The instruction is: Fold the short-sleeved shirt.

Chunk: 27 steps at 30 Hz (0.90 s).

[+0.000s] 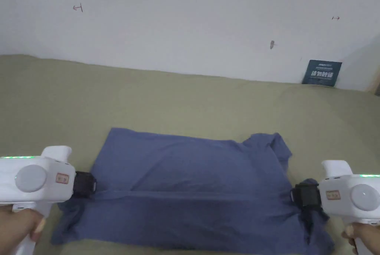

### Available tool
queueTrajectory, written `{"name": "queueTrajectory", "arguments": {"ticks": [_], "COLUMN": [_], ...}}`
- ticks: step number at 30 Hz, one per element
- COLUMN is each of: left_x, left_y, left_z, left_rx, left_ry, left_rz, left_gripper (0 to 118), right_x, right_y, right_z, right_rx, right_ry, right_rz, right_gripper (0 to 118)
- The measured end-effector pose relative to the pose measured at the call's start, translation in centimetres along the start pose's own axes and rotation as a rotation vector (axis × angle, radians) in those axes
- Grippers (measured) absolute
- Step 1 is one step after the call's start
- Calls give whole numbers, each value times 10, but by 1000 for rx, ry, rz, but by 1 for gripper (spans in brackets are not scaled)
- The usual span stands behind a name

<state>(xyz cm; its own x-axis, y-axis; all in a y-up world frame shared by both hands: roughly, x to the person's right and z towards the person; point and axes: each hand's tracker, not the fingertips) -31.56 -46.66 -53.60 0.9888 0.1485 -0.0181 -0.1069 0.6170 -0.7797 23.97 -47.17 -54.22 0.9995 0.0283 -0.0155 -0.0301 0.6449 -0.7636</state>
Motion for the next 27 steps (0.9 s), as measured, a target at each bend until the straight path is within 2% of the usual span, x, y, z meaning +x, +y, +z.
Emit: {"name": "queueTrajectory", "arguments": {"ticks": [1,6,8,9,10,11,12,13,14,17,19,20,21,23,24,25,26,27], "left_x": [1,15,21,24,21,23,26,27,27,30,19,18,14,8,4,-1,-2,-4], "left_y": [-4,-42,-66,-80,-90,-99,-112,-122,-128,-147,-142,-139,-132,-116,-105,-95,-87,-79], "left_z": [11,74,93,101,102,104,106,107,107,105,90,86,79,65,57,46,36,27], "left_rx": [22,200,261,268,264,257,251,251,237,223,195,198,200,207,200,183,149,108], "left_ry": [-16,51,41,30,24,27,41,50,46,38,40,39,35,75,71,70,60,53], "left_rz": [7,-70,-53,-43,-33,-29,-29,-31,-38,-41,-40,-37,-36,-28,-23,-11,10,31], "left_gripper": [65,68,63,53,23,7,6,2,2,0,0,1,10,74,74,83,102,104], "right_x": [1,-10,-18,-22,-25,-28,-31,-35,-39,-47,-42,-42,-42,-40,-38,-36,-34,-28], "right_y": [-4,-45,-66,-78,-89,-100,-111,-122,-133,-153,-155,-153,-150,-139,-133,-128,-123,-117], "right_z": [10,73,90,98,103,107,111,112,114,113,111,110,109,108,107,106,106,104], "right_rx": [41,208,220,213,192,166,152,141,139,123,107,101,103,111,119,126,133,139], "right_ry": [21,-15,-16,-14,5,35,54,38,-17,-11,29,31,23,14,10,8,9,11], "right_rz": [-14,-7,-20,-26,-39,-54,-64,-61,-57,-80,-142,-146,-137,-119,-105,-100,-100,-102], "right_gripper": [91,92,92,88,70,44,9,0,0,0,0,0,0,0,0,0,0,0]}}
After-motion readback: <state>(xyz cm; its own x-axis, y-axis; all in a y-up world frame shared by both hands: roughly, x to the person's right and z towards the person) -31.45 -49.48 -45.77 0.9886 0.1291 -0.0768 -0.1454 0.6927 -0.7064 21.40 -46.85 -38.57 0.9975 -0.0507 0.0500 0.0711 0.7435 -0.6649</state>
